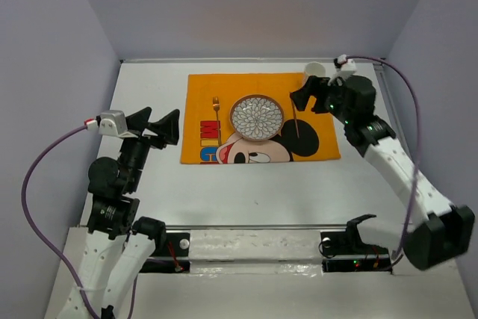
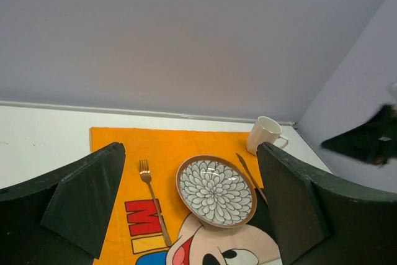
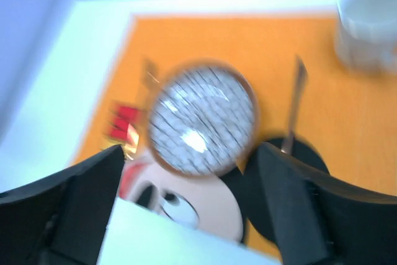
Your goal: Set the dinner table for one person
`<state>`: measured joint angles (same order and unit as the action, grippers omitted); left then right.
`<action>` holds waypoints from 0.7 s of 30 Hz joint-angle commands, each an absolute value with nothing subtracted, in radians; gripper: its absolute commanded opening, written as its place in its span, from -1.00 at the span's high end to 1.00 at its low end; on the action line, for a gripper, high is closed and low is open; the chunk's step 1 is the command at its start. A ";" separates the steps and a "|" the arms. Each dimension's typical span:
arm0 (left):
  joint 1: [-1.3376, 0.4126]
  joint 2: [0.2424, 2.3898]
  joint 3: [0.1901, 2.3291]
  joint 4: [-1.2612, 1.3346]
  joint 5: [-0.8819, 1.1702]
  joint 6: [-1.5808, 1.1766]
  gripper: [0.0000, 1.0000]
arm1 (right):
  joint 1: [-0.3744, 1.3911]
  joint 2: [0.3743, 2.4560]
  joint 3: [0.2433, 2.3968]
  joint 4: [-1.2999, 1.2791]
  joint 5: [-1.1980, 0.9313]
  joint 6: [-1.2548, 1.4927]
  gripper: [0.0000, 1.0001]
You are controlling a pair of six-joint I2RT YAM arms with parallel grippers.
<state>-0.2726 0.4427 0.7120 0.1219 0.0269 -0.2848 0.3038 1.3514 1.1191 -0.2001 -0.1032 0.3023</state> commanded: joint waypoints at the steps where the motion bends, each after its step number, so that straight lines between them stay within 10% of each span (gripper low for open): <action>1: -0.261 0.462 0.712 0.169 0.093 -0.256 -0.98 | 0.314 1.004 0.964 0.133 -0.180 0.354 -0.99; 13: -0.253 0.425 0.712 0.195 0.101 -0.255 -0.98 | 0.314 0.450 0.730 0.100 -0.007 0.390 -1.00; 21: -0.250 0.452 0.706 0.210 0.199 -0.267 -0.98 | 0.314 0.466 0.584 0.129 0.046 0.417 -1.00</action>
<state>-0.2550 0.4305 0.7105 0.1562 0.1215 -0.2714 0.3153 0.3981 0.6209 0.1013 0.0097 0.3950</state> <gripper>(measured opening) 0.989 0.995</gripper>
